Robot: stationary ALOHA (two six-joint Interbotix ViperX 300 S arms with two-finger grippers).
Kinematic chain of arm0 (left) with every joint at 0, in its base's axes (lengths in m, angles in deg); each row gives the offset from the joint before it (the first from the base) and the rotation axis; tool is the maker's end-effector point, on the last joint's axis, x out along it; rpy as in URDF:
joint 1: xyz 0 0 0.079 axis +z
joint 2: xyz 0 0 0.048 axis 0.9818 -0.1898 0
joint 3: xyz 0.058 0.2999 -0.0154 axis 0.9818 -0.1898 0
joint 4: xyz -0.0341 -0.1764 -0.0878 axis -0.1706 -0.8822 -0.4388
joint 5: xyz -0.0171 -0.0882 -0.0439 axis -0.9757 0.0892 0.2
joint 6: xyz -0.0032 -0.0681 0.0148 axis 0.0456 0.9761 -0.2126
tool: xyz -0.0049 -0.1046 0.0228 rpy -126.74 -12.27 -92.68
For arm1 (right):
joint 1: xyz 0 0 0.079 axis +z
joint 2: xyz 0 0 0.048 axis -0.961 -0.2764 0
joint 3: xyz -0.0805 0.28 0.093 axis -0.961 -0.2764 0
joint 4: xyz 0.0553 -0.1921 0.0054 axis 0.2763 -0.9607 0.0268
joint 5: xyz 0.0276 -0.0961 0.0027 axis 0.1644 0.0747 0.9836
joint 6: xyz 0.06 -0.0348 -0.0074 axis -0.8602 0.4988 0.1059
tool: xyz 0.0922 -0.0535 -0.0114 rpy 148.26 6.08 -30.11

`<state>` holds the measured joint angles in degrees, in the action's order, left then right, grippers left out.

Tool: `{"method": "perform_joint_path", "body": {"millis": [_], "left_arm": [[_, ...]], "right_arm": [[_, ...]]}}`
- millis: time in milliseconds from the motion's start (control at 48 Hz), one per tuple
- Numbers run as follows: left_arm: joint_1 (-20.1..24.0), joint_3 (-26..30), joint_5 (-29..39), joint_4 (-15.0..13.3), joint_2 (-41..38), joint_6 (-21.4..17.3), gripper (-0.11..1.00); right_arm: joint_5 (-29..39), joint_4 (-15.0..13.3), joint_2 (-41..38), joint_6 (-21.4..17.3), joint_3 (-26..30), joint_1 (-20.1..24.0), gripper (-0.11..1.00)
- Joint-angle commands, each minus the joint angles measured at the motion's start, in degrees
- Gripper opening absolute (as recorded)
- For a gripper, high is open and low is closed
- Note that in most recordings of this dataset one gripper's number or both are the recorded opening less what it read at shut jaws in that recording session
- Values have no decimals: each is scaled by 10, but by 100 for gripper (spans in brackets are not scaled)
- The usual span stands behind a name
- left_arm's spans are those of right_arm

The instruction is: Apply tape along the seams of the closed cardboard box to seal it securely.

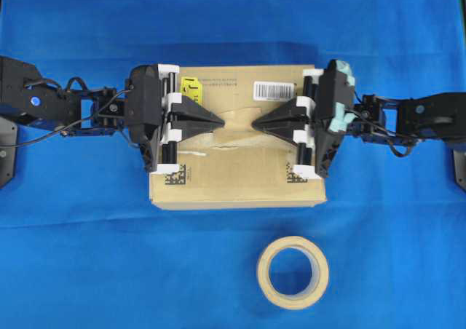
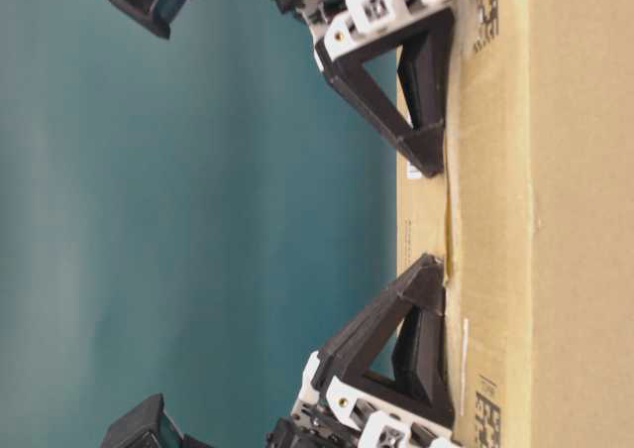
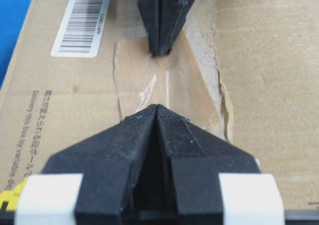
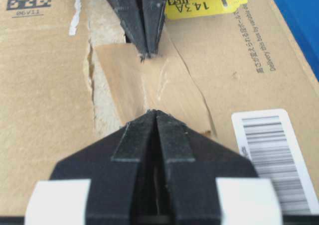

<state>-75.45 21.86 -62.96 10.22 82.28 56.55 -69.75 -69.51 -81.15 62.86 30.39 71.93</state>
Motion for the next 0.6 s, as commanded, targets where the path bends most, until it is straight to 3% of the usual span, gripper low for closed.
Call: {"method": "perform_joint_path", "body": {"millis": [0, 250, 583], "left_arm": [[1, 0, 2, 2, 9, 0, 0], [-25, 54, -10, 4, 19, -20, 0], [-40, 76, -32, 4, -5, -26, 0]], "right_arm": [[2, 2, 18, 0, -3, 4, -1], [-10, -1, 45, 17, 21, -2, -1], [-15, -2, -32, 22, 81, -10, -1]]}}
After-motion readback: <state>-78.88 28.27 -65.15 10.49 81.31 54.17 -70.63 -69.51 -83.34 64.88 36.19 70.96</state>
